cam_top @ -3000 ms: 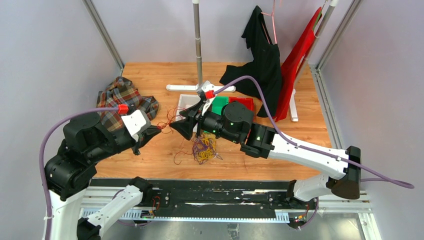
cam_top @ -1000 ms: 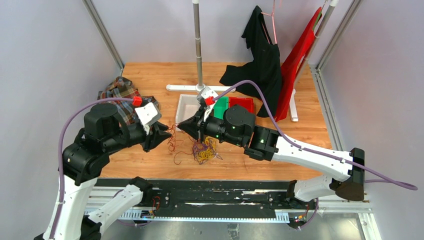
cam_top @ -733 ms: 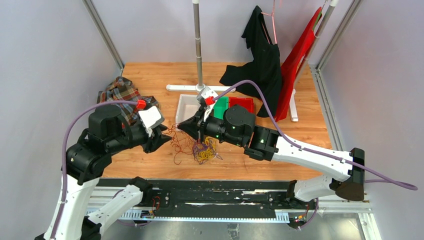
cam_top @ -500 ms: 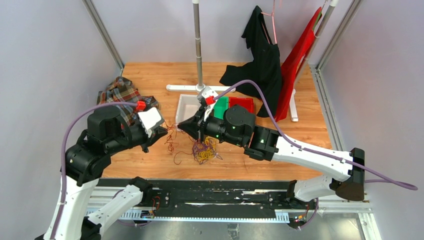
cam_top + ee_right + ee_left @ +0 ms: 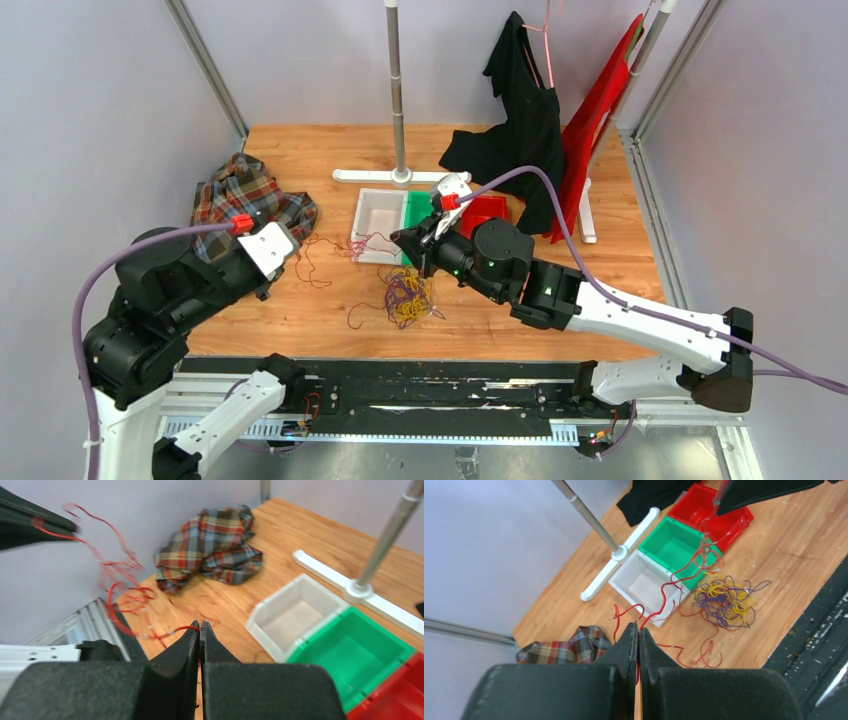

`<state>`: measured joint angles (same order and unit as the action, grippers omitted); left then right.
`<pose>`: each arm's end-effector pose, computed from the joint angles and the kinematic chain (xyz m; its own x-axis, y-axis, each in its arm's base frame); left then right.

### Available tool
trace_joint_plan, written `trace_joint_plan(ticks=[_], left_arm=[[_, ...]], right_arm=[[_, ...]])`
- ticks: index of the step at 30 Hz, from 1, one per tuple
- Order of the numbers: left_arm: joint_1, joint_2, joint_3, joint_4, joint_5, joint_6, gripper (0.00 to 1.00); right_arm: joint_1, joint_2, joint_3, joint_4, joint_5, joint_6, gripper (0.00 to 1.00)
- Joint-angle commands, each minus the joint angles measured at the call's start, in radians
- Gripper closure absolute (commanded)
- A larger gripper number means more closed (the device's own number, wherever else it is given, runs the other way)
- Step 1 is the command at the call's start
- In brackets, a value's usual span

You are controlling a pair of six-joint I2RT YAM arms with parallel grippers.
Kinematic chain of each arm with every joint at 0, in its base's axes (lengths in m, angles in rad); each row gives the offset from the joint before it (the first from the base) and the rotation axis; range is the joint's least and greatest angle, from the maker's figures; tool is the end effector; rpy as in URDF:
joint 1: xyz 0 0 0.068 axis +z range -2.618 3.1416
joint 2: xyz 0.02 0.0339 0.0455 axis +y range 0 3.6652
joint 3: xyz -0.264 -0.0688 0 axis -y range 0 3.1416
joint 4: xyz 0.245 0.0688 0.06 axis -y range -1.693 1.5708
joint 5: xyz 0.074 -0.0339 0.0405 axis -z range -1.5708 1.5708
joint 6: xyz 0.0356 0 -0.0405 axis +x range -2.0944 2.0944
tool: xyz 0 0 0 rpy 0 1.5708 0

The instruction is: Untangle the cables

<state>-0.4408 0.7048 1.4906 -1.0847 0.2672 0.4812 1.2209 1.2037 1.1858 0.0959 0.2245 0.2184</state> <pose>0.0441 -0.0312 0.4684 0.0600 0.4653 -0.8831 0.6903 0.6197 0.3734 0.1033 0.2600 0.4240 -0.1559 0.1890 -0.9695 -0.8256 0.5139 0.2329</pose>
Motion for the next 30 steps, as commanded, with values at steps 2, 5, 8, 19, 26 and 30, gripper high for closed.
trace_joint_plan(ticks=[2,5,8,19,26,30], left_arm=[[-0.001,0.009,0.058,-0.001,-0.101,0.062,1.0],[-0.001,0.01,0.07,-0.001,-0.121,0.073,1.0],[-0.001,0.009,0.069,-0.001,-0.111,0.066,1.0],[-0.001,-0.003,0.076,0.0,-0.246,0.113,1.0],[-0.001,-0.013,0.084,0.0,-0.265,0.151,1.0],[-0.001,0.008,0.105,0.0,-0.228,0.128,1.0]], right_arm=[[-0.016,-0.053,-0.063,-0.034,0.135,-0.022,0.99],[-0.022,-0.072,-0.084,-0.034,0.142,-0.013,0.99],[-0.026,-0.081,-0.088,-0.042,0.157,-0.008,0.99],[-0.214,-0.198,-0.155,-0.279,0.425,0.279,0.99],[-0.32,-0.295,-0.199,-0.352,0.368,0.359,0.99],[-0.32,-0.291,-0.185,-0.359,0.31,0.336,0.99]])
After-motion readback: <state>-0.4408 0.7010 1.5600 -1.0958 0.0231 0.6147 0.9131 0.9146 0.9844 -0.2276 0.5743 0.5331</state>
